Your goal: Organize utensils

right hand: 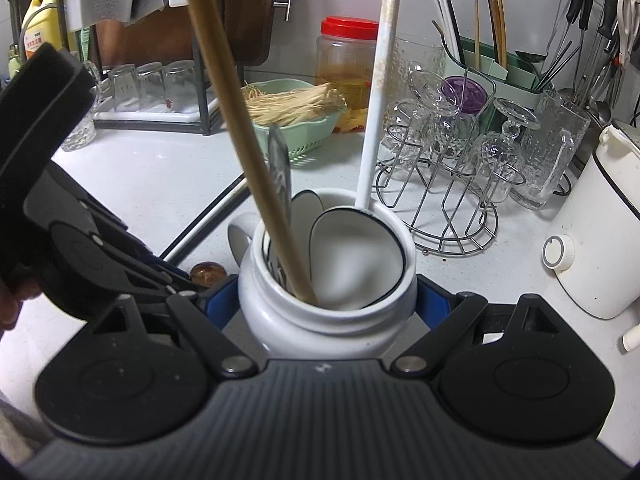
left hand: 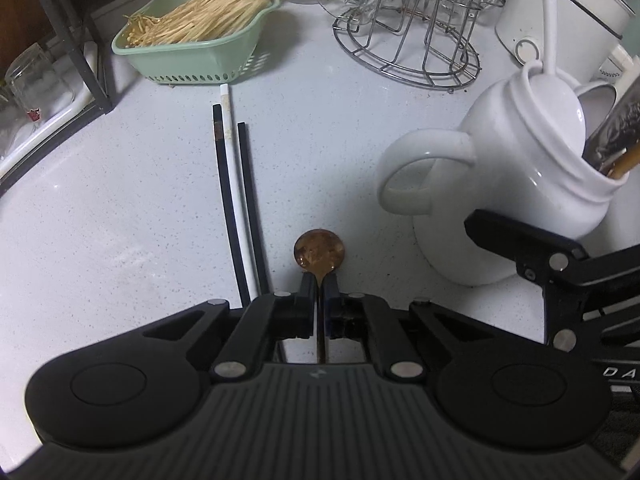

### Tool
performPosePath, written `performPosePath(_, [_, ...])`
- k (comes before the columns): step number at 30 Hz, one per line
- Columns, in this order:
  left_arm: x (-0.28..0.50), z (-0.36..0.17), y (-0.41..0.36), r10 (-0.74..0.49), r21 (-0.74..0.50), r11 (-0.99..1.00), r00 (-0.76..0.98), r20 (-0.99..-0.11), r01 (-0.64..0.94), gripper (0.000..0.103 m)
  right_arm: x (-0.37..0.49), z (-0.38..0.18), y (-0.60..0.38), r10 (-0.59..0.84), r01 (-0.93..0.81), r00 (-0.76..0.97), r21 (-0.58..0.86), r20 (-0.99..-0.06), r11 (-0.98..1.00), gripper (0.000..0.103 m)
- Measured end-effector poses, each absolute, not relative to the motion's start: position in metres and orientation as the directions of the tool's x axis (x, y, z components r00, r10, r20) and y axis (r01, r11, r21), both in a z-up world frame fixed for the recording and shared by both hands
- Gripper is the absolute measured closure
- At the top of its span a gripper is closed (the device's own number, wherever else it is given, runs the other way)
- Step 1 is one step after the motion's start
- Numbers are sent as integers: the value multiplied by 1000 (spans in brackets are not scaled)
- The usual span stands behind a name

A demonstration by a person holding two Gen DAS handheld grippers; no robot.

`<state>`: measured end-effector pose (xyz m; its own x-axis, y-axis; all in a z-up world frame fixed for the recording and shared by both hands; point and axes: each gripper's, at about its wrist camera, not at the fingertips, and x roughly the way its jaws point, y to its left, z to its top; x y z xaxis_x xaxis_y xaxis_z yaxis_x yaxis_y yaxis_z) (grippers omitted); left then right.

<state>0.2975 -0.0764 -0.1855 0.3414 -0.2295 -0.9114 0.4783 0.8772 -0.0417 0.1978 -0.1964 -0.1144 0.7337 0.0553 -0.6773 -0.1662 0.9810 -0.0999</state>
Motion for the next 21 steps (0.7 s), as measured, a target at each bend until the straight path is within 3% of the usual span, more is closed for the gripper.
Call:
performPosePath(7, [303,-173,-53,-273,-112,912,380,-884,395,100,198,-114,-197,55,-164,734,-98,-677,982,11])
performPosePath(13, [307,-130,-34,-320,-171,929,479,-817,329,100,197,-114,-196,49,-163,734,-106,-677,981,11])
performPosePath(21, [294,-75,-32,-386,-204,912,573,-723,357,100,194,-115,-192,85,-211,737,-109,-671,971,11])
